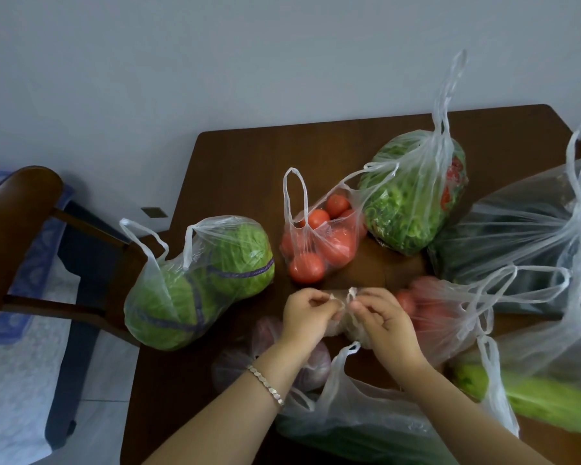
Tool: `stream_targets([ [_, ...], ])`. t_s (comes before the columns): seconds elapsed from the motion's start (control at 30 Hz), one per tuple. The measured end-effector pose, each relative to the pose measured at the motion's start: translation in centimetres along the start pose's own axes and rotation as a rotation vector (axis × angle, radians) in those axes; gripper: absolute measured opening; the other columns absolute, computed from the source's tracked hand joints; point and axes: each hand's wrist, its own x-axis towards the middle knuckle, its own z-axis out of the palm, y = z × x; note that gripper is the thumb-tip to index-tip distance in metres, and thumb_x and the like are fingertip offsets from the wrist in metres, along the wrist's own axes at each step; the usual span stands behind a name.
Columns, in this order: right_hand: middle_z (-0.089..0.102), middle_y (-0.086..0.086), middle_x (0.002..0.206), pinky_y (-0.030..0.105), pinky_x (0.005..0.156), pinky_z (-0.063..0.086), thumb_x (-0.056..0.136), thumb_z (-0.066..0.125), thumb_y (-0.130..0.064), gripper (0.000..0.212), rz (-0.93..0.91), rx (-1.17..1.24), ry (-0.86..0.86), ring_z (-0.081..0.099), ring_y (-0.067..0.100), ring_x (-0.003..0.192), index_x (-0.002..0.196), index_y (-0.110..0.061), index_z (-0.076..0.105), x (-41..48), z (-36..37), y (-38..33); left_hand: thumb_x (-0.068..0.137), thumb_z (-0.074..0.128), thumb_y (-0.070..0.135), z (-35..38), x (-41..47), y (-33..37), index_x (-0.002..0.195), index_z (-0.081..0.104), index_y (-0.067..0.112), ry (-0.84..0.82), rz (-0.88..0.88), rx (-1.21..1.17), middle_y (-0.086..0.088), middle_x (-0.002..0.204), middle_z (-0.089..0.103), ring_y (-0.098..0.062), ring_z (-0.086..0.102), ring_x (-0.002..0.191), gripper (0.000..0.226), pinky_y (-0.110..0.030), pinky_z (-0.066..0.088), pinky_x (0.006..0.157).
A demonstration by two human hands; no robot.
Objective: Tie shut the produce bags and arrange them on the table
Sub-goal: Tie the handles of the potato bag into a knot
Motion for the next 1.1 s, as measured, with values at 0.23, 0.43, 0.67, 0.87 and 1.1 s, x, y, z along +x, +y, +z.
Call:
stream_targets([
  [0.23,0.047,0.001,0.062,0.007,0.054,0.037,0.093,0.045,-0.016,0.027,0.185,0.171,-0.083,0.044,0.0,0.056,0.068,-0.01,0.053,-0.5,0.0,0.3,0.075,0.063,0.002,-2.6,3.3,-0.3,0.065,0.053,0.011,0.226,0.371,0.399,0.003,0.063,0.053,-0.015,0.052,0.063,0.017,-0.017,0.034,0.057],
  [0.43,0.056,-0.002,0.059,0.017,0.057,0.04,0.093,0.048,-0.02,0.027,0.392,-0.151,-0.065,0.052,0.011,0.058,0.067,-0.019,0.055,-0.5,-0.6,4.7,0.08,0.063,0.009,-3.5,4.0,-3.5,0.06,0.04,0.018,0.291,0.12,0.411,0.007,0.056,0.046,-0.017,0.046,0.057,0.032,-0.023,0.03,0.05],
  [0.67,0.044,-0.001,0.056,0.021,0.044,0.036,0.092,0.045,-0.021,0.031,0.629,0.312,0.107,0.038,0.011,0.05,0.061,-0.018,0.05,0.7,-0.7,3.3,0.094,0.047,0.012,-1.5,2.9,-0.7,0.064,0.068,0.018,-0.026,-0.022,-0.353,0.002,0.068,0.073,-0.01,0.069,0.069,0.037,-0.016,0.053,0.062],
  [0.87,0.048,-0.007,0.056,0.012,0.053,0.04,0.091,0.05,-0.017,0.029,0.305,0.273,0.025,0.045,-0.001,0.05,0.063,-0.015,0.057,2.0,-0.8,0.3,0.096,0.043,0.027,-2.0,2.2,0.0,0.079,0.072,0.023,-0.498,0.051,0.159,0.015,0.05,0.063,0.009,0.054,0.05,0.034,-0.005,0.038,0.054],
  [1.1,0.058,0.002,0.067,0.017,0.068,0.048,0.091,0.051,-0.011,0.019,0.316,0.41,0.154,0.054,0.009,0.064,0.078,-0.01,0.065,3.0,0.2,0.7,0.096,0.04,0.032,-2.0,2.6,0.6,0.098,0.071,0.016,-0.519,-0.015,0.136,-0.006,0.085,0.069,-0.011,0.057,0.082,0.034,-0.021,0.043,0.08],
])
